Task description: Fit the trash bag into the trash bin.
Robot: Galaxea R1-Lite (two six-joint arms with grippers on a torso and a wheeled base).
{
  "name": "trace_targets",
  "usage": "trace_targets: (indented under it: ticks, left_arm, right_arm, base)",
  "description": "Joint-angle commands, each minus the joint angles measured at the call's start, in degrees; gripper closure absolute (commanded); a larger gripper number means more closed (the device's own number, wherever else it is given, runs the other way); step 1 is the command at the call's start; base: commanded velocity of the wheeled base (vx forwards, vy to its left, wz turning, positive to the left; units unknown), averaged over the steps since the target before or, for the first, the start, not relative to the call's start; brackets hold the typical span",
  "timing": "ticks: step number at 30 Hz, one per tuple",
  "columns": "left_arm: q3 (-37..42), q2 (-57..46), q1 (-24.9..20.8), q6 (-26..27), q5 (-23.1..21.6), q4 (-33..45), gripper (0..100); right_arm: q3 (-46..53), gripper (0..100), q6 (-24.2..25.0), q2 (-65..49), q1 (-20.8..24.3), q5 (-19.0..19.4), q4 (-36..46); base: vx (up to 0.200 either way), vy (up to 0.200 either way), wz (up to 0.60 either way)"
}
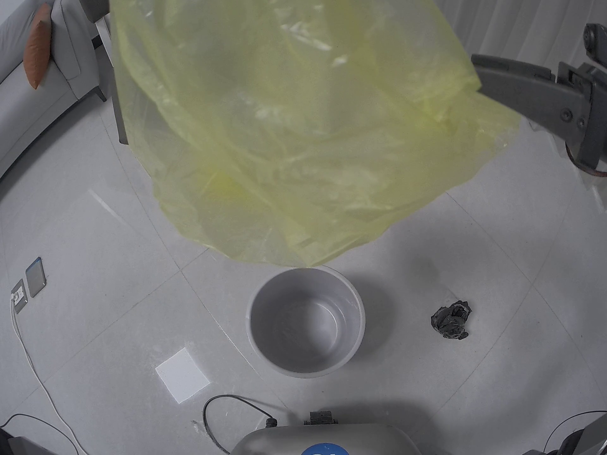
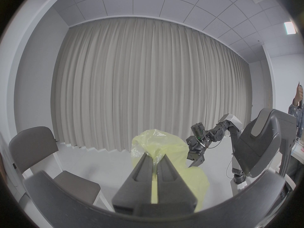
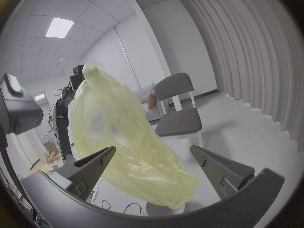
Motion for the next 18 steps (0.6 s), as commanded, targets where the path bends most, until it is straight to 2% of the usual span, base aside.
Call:
trace_targets:
  ticks: [1, 9, 18]
  left_arm:
    - [0.9, 0.0, 0.1, 0.0, 0.0, -0.3, 100]
    - [2.2, 0.2, 0.0, 0.0, -0.1, -2.0, 100]
    - [2.3, -0.2, -0.1, 0.0, -0.1, -2.0, 100]
  right_arm:
    - [-1.1, 0, 0.1, -0.6, -0.5, 0.0, 0.0]
    - [-1.8, 0, 1.2, -1.3, -1.1, 0.1, 0.1]
    - [-0.5, 0, 0.9, 3.2, 1.2, 2.2, -0.1]
  base:
    - [0.000, 0.000, 0.00]
    - [0.000, 0.000, 0.00]
    - [0.000, 0.000, 0.00]
